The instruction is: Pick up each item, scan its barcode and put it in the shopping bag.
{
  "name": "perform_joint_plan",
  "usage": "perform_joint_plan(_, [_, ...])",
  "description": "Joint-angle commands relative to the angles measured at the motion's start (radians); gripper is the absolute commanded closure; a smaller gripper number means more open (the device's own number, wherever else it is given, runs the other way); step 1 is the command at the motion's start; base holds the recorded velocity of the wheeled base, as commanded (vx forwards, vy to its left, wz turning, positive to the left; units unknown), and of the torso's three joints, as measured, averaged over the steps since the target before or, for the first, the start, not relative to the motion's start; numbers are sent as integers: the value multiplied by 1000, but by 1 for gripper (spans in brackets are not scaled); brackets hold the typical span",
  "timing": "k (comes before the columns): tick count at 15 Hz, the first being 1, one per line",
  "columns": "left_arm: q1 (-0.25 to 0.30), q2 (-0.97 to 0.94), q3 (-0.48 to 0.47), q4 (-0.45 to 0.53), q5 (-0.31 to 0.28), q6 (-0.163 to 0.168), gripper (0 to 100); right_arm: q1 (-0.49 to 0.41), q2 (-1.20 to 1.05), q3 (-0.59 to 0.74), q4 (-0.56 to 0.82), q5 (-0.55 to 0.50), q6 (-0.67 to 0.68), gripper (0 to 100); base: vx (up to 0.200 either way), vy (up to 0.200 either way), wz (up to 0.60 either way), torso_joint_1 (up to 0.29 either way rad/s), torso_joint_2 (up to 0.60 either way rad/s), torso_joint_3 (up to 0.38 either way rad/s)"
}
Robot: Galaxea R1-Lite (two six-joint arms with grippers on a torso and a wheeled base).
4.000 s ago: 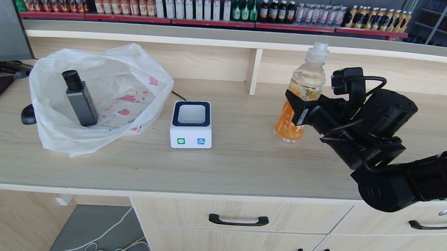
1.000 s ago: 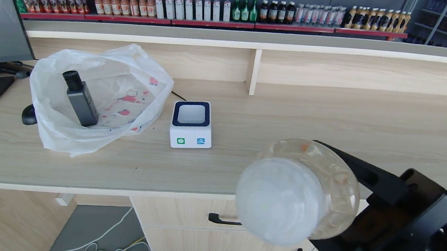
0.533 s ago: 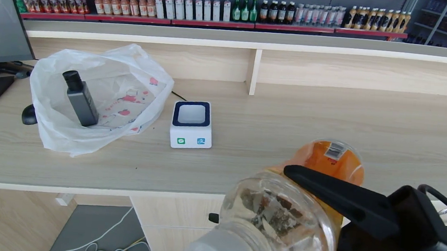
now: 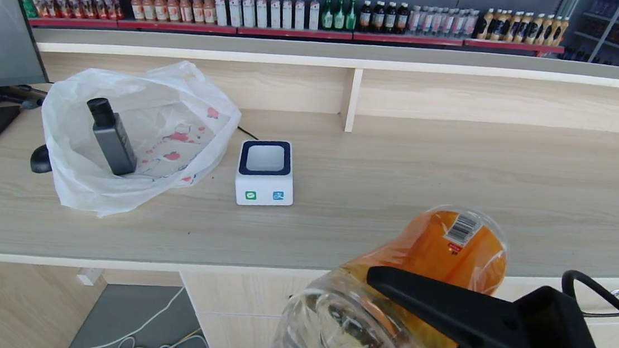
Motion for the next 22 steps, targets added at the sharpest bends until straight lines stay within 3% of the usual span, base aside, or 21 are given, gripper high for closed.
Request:
perform_joint_plan(1, [-1, 0, 0, 0, 0, 0, 0, 1, 7, 0, -1, 13, -17, 100, 0, 0, 0, 0, 0, 0])
perform_joint_plan(22, [-1, 0, 0, 0, 0, 0, 0, 1, 5, -1, -1, 52, -61, 100, 0, 0, 0, 0, 0, 0])
